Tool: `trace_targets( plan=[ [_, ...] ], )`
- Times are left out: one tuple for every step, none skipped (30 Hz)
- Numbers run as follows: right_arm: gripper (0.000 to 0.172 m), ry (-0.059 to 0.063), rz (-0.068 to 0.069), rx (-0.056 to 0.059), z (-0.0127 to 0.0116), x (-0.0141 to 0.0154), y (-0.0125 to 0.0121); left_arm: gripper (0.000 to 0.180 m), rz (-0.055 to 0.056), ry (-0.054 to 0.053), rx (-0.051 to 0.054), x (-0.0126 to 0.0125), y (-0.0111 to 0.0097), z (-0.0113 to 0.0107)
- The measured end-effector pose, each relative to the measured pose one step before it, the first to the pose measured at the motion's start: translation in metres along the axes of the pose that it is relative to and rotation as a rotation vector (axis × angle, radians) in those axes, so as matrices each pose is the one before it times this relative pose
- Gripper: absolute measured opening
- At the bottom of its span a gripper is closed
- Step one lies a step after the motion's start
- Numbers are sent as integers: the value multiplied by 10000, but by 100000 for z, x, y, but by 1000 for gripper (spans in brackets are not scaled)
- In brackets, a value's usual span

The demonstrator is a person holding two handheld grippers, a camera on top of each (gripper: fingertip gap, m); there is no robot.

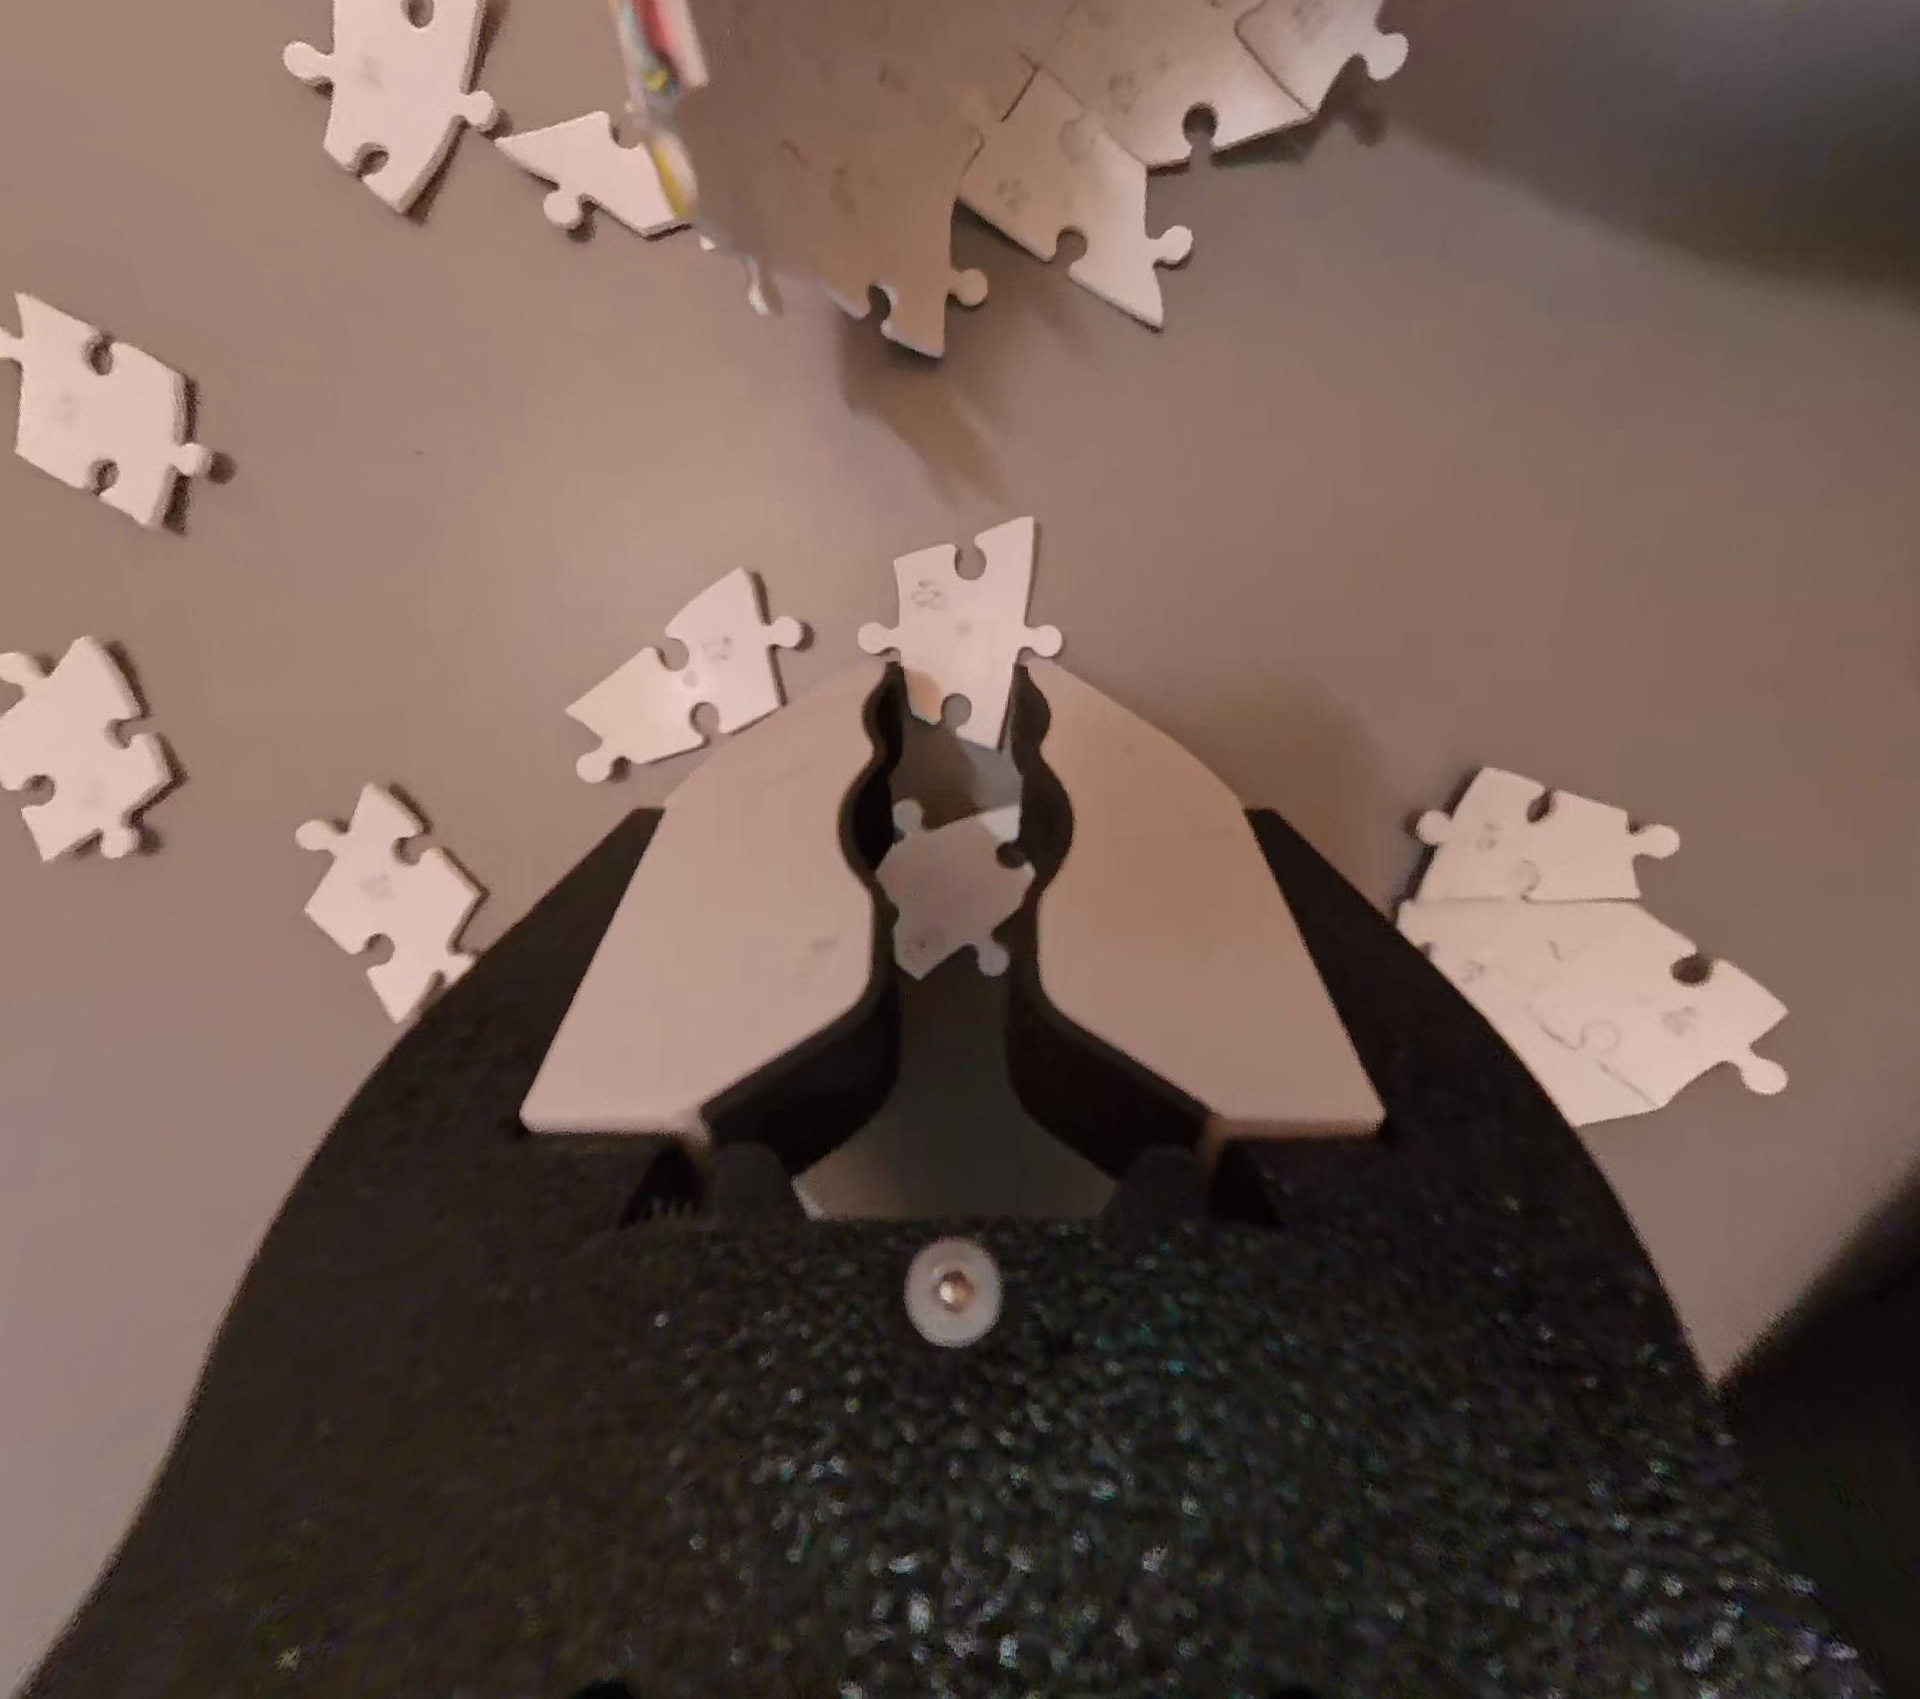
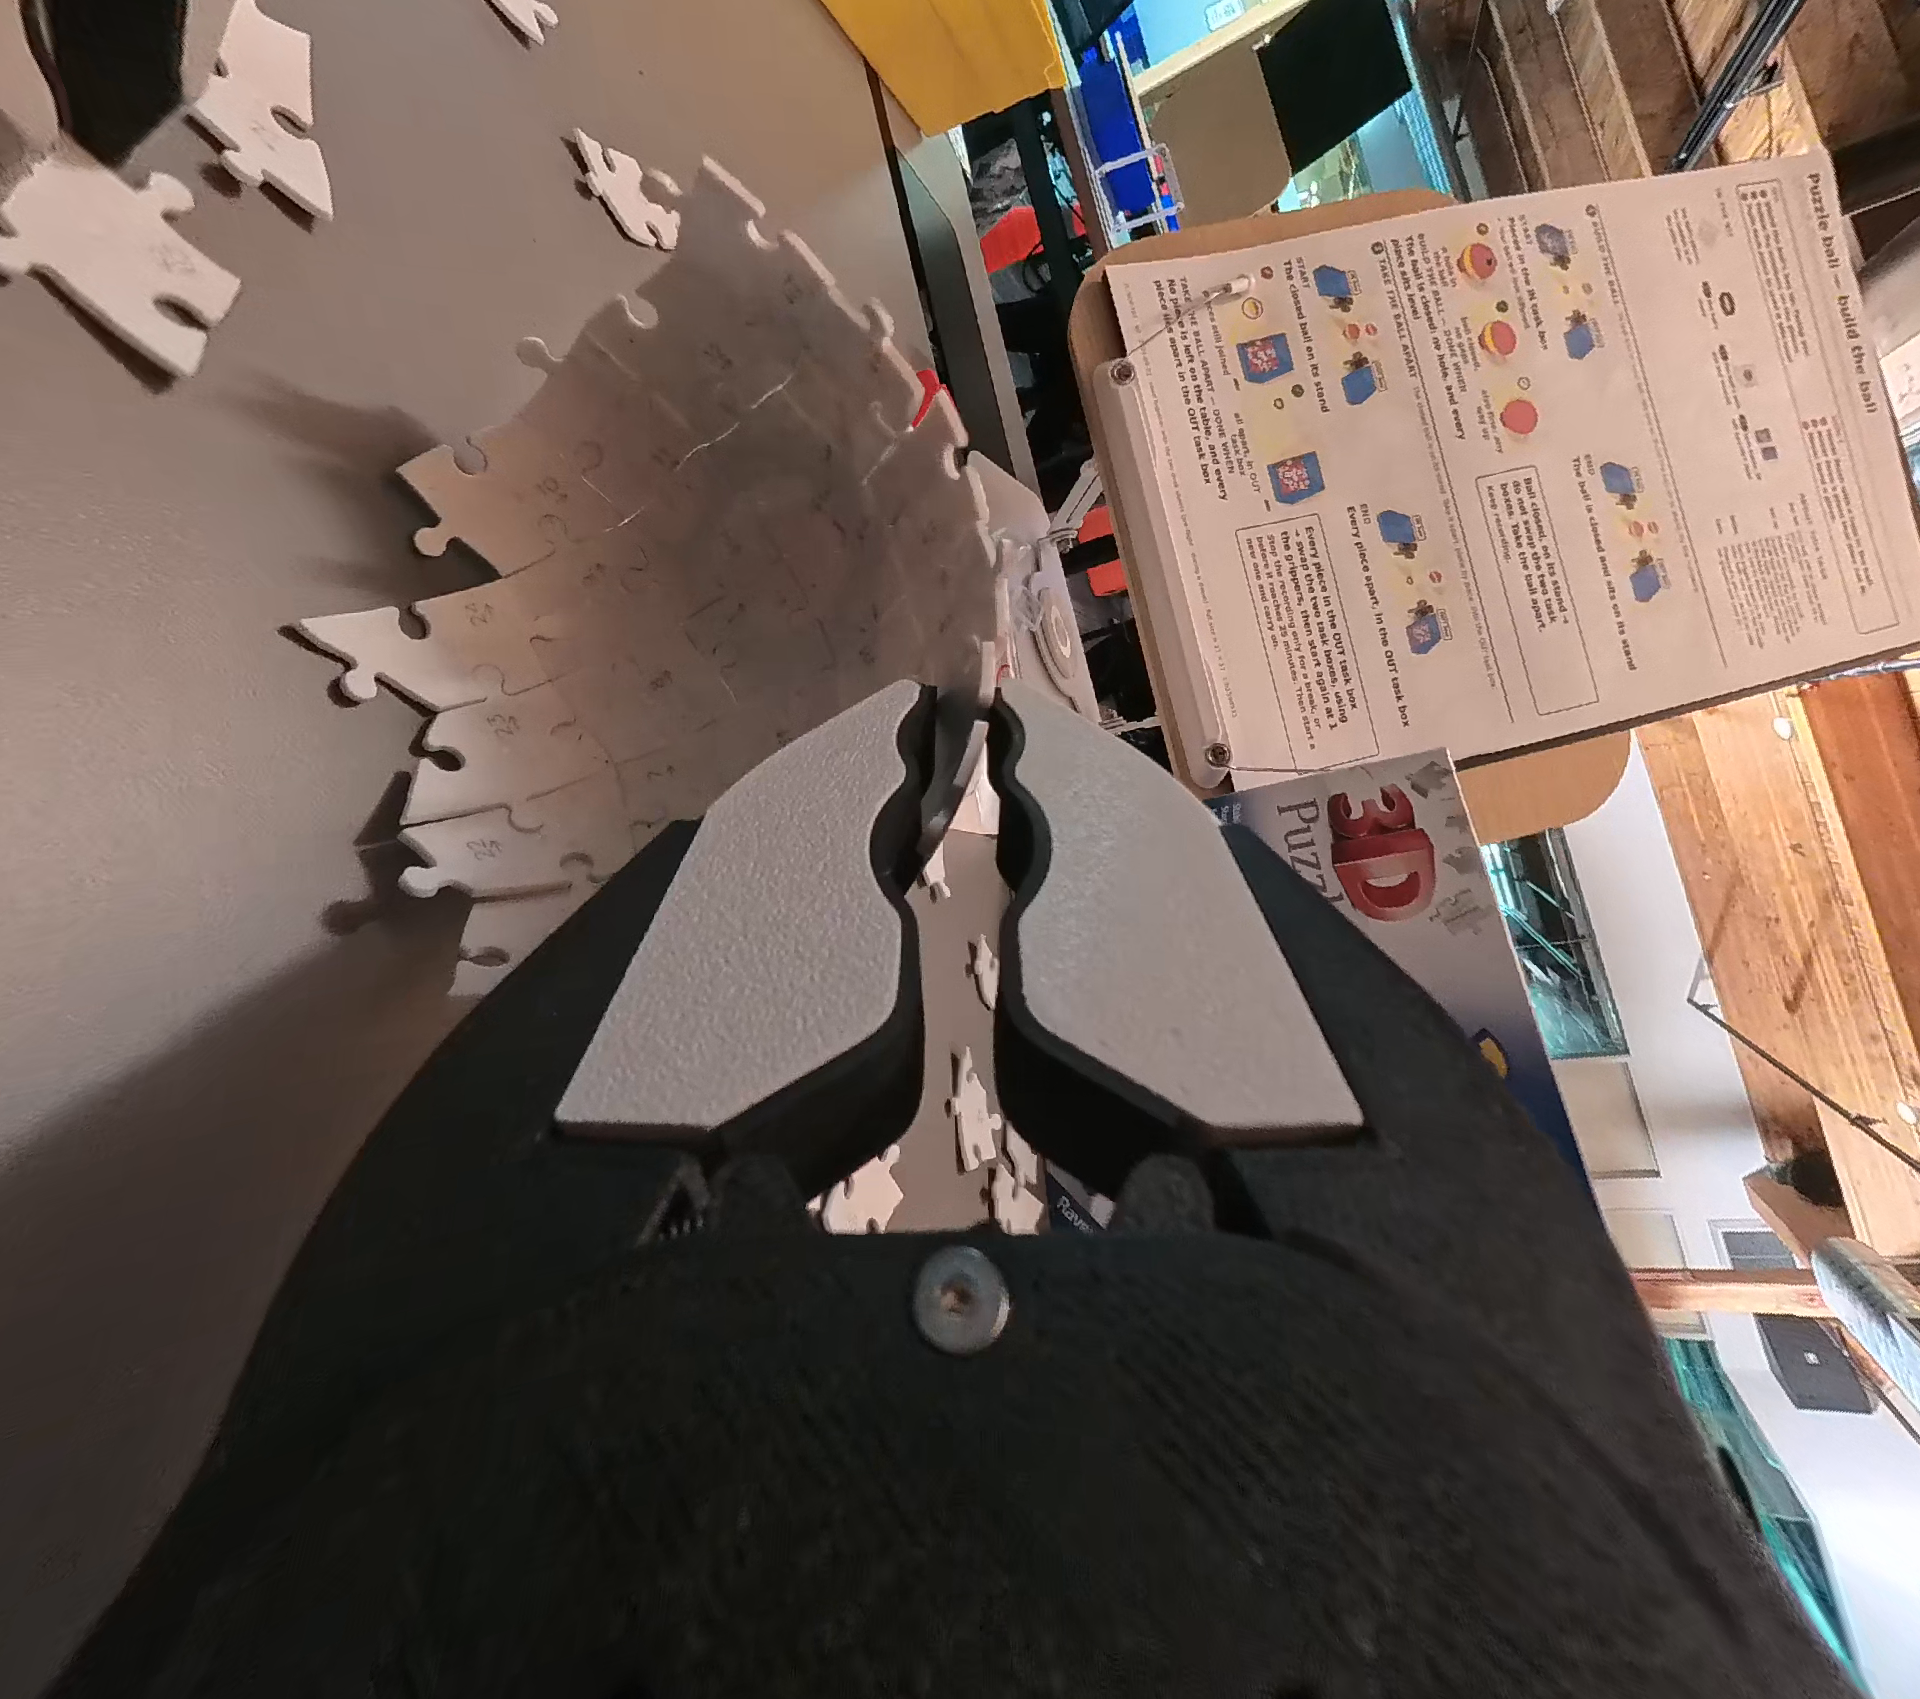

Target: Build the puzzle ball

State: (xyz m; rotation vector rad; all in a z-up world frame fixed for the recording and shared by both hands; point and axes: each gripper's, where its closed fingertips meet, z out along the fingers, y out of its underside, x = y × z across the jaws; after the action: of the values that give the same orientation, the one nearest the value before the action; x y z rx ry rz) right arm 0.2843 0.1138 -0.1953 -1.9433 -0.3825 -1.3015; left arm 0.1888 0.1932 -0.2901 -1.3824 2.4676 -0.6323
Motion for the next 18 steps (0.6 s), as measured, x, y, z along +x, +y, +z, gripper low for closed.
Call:
trace_targets(
  plan=[
    [9,28,-86,-22,-6,-1,-43,19,-127,27,78,163,-164,89],
    [8,44,-75,-2,-15,14,-79,18,-158,-49,71,43,-156,74],
    [8,43,-14,-30,2,1,-40,18,-223,-90,75,-10,-174,96],
    [9,25,19,-56,31,-28,11,18,-300,-47,87,102,-216,108],
    [9,26,2,-40,24,-33,6,18,-346,6,108,229,-267,135],
    [9,35,-14,-7,14,-18,-12,19,-323,67,119,358,-267,138],
    [9,21,-2,-12,5,-11,-5,19,-258,103,124,437,-250,135],
    [9,7,-11,-18,13,-12,-3,20,-146,93,136,427,-210,147],
    [9,12,-41,14,-3,-9,-34,21,-31,32,125,313,-159,129],
    [9,18,-33,22,-13,6,-34,22,67,9,62,223,-57,38],
    [9,4,-10,-1,4,-11,-4,22,149,10,59,181,-96,-80],
    [9,-1,-4,1,9,-4,9,23,206,-32,147,84,-228,-182],
    [9,-3,-2,14,1,8,-15,24,255,-43,211,22,-338,-252],
    [9,-6,17,6,0,3,-2,26,297,11,154,65,-282,-212],
    [9,-6,17,-1,16,5,-1,29,272,21,-14,31,-37,-121],
    [9,-1,-18,3,-3,-2,-6,31,160,-43,-153,-113,156,-1],
    [9,4,-27,20,-11,5,-34,31,72,1,-185,-56,271,117],
    [8,-1,0,20,-10,10,-39,32,9,75,-156,68,288,206]
  ],
)
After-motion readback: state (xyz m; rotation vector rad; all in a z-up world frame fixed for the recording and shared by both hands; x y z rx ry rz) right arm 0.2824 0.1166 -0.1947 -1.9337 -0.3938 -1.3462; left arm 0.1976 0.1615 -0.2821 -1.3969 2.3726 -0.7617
